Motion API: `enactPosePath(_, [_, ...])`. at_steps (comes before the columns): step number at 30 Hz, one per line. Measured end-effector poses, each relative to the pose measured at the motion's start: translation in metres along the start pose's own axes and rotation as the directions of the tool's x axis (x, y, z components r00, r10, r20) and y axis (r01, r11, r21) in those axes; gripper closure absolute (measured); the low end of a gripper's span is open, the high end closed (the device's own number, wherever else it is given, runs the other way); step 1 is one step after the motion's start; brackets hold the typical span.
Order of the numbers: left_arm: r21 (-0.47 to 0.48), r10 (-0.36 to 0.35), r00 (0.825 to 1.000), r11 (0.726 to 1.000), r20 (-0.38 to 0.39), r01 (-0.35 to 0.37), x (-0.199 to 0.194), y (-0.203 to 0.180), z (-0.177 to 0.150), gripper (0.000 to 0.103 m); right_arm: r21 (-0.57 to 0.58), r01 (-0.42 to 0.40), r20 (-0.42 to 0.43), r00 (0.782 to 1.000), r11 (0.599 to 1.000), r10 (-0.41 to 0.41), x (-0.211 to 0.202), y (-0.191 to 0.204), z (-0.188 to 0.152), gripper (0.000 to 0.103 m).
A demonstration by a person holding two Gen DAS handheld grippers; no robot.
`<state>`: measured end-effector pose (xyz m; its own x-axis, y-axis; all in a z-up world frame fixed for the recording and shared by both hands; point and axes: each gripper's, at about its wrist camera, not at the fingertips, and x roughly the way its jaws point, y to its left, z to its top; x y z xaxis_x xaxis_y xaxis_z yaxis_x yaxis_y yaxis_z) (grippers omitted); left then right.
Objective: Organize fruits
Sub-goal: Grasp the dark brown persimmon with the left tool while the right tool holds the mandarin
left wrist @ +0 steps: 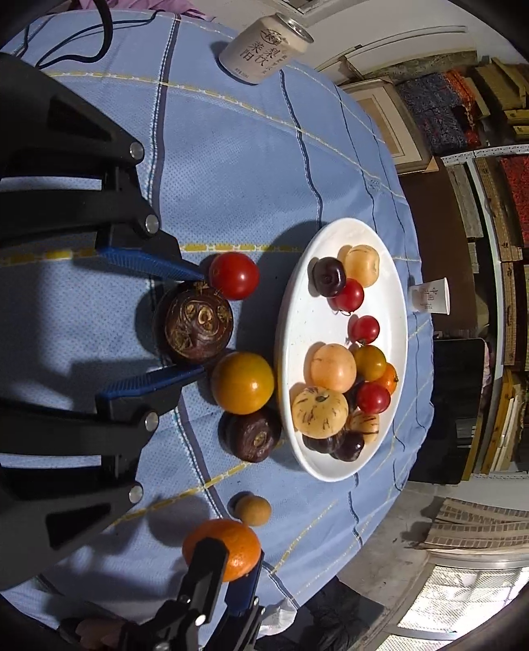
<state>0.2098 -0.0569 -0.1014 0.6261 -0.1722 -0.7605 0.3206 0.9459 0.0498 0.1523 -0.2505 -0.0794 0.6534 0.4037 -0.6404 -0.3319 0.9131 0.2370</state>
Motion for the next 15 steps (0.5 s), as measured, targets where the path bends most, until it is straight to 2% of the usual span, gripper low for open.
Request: enactPosePath(15, [-0.008, -0.019, 1.000, 1.000, -0.007, 0.019, -0.008, 0.001, -0.012, 0.061, -0.003, 0.003, 0.011, 1.000, 1.000, -0.002, -0.001, -0.001, 0.001, 0.056])
